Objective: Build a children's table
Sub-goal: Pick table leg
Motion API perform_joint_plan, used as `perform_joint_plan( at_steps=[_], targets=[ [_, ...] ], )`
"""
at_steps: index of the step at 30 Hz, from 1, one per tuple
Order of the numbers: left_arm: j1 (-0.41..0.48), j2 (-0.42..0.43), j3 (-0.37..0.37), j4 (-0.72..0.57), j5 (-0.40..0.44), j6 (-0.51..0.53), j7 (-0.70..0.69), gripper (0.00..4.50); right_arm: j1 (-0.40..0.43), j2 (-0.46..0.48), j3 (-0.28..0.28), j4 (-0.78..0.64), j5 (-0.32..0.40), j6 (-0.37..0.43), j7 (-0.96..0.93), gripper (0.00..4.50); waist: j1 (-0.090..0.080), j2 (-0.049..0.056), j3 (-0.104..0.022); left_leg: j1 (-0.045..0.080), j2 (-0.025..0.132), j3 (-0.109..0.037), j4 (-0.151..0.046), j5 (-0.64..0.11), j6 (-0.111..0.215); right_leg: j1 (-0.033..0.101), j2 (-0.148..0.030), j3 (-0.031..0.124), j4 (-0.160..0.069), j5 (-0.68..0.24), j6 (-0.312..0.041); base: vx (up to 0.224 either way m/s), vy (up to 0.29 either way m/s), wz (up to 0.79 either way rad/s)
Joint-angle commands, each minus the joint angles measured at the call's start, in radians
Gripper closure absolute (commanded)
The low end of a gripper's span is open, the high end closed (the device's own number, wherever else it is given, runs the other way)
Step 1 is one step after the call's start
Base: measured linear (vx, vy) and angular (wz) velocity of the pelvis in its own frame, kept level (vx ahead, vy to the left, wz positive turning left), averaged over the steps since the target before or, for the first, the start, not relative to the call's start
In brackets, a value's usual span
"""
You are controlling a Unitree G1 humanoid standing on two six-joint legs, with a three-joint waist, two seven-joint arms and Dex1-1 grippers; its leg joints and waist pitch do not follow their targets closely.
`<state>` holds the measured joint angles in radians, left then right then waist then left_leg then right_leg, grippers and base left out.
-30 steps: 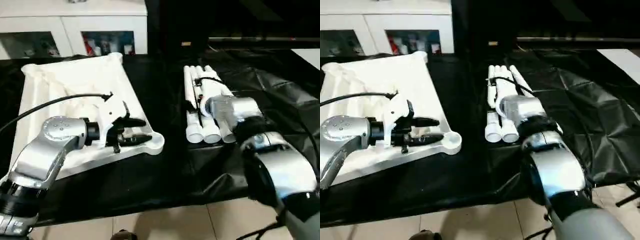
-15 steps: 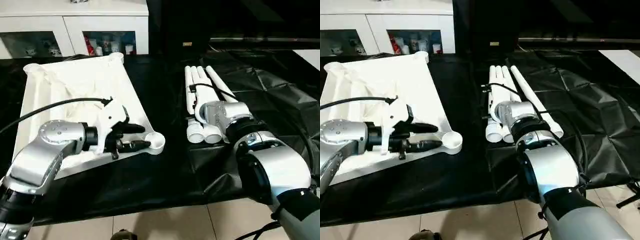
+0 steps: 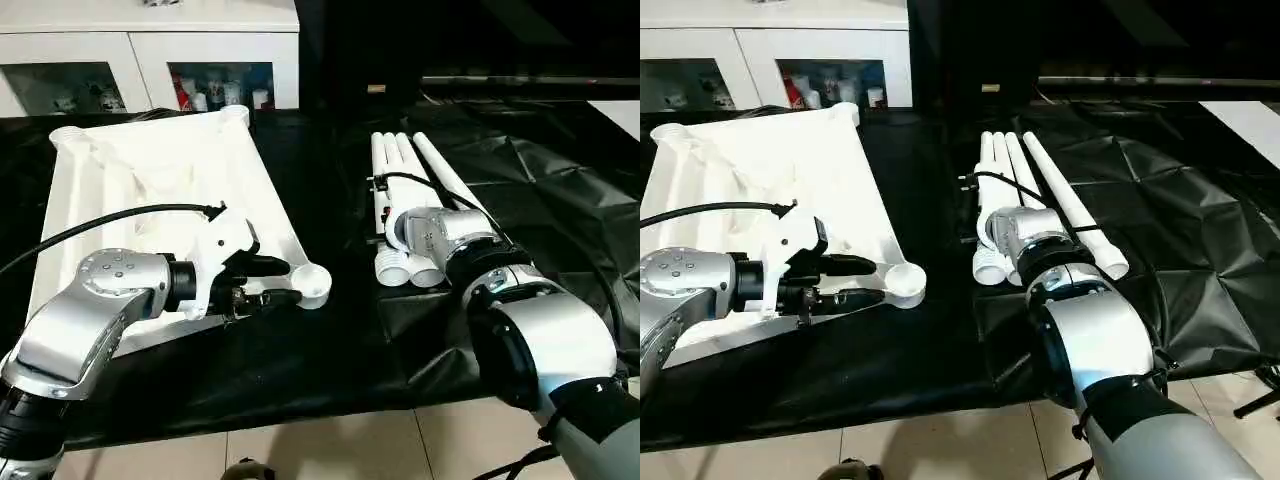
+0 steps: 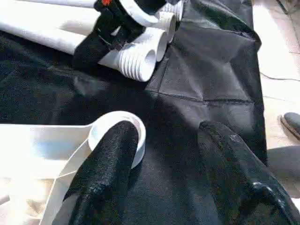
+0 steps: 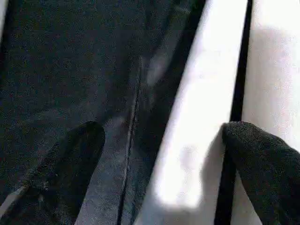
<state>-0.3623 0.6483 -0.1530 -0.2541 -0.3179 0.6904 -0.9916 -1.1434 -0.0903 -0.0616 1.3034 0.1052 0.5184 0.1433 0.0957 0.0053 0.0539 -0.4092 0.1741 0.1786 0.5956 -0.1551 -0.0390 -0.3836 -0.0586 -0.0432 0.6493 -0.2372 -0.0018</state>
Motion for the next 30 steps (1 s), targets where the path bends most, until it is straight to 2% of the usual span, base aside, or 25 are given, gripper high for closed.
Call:
perform_joint_plan(
  at_steps=[1,8,9,12,14,16,18,19,30],
  targets=[
    [-0.009,0.003,-0.011,-0.015,-0.006,0.007,0.007,2.01,0.000,0.001,-0.016,0.011,0.002,0.024,-0.003,0.00,0.003,0.013,-0.072,0.036,0.049,-0.017,-0.065,-0.178,-0.081,0.031,-0.076,0.039,-0.056,0.040,-0.207,0.000,0.000,0.00],
    [-0.005,0.003,-0.021,-0.022,-0.002,0.015,0.009,2.01,0.009,-0.002,-0.036,0.018,0.007,0.036,-0.008,0.00,0.004,0.013,-0.073,0.036,0.049,-0.017,-0.065,-0.177,-0.082,0.030,-0.077,0.039,-0.056,0.038,-0.203,0.000,0.000,0.00],
    [-0.004,0.004,-0.022,-0.023,-0.002,0.015,0.009,1.96,0.010,-0.002,-0.038,0.019,0.008,0.038,-0.008,0.27,0.005,0.014,-0.072,0.037,0.050,-0.017,-0.065,-0.179,-0.082,0.030,-0.076,0.039,-0.056,0.036,-0.203,0.000,0.000,0.00],
    [-0.007,0.007,-0.027,-0.021,-0.003,0.016,0.008,1.96,0.011,-0.002,-0.053,0.021,0.015,0.052,-0.006,0.34,0.006,0.013,-0.072,0.037,0.049,-0.016,-0.066,-0.186,-0.085,0.029,-0.077,0.039,-0.057,0.028,-0.202,0.000,0.000,0.00],
    [-0.010,0.008,-0.030,-0.021,-0.004,0.018,0.005,1.96,0.013,-0.001,-0.067,0.022,0.025,0.063,-0.004,0.72,0.008,0.016,-0.073,0.038,0.049,-0.016,-0.065,-0.180,-0.085,0.030,-0.077,0.039,-0.056,0.036,-0.201,0.000,0.000,0.00],
    [-0.012,0.009,-0.032,-0.021,-0.004,0.018,0.003,1.96,0.015,-0.001,-0.074,0.024,0.029,0.069,-0.003,0.76,0.009,0.014,-0.074,0.037,0.050,-0.016,-0.065,-0.178,-0.085,0.030,-0.076,0.039,-0.055,0.043,-0.201,0.000,0.000,0.00],
    [-0.014,0.009,-0.032,-0.020,-0.005,0.020,0.002,1.96,0.017,-0.002,-0.081,0.025,0.033,0.074,-0.004,1.04,0.010,0.015,-0.074,0.037,0.049,-0.016,-0.064,-0.171,-0.085,0.031,-0.075,0.038,-0.055,0.051,-0.202,0.000,0.000,0.00],
    [-0.017,0.008,-0.033,-0.020,-0.007,0.022,0.002,1.96,0.020,-0.003,-0.087,0.026,0.036,0.078,-0.004,1.04,0.011,0.014,-0.074,0.037,0.049,-0.016,-0.064,-0.169,-0.084,0.030,-0.076,0.038,-0.054,0.056,-0.203,0.000,0.000,0.00],
    [-0.023,0.016,-0.043,-0.025,-0.002,0.016,-0.002,1.96,0.031,-0.011,-0.116,0.027,0.034,0.095,-0.011,2.00,0.017,0.017,-0.073,0.039,0.050,-0.016,-0.067,-0.199,-0.097,0.028,-0.077,0.039,-0.057,0.018,-0.196,0.000,0.000,0.00]
  ],
)
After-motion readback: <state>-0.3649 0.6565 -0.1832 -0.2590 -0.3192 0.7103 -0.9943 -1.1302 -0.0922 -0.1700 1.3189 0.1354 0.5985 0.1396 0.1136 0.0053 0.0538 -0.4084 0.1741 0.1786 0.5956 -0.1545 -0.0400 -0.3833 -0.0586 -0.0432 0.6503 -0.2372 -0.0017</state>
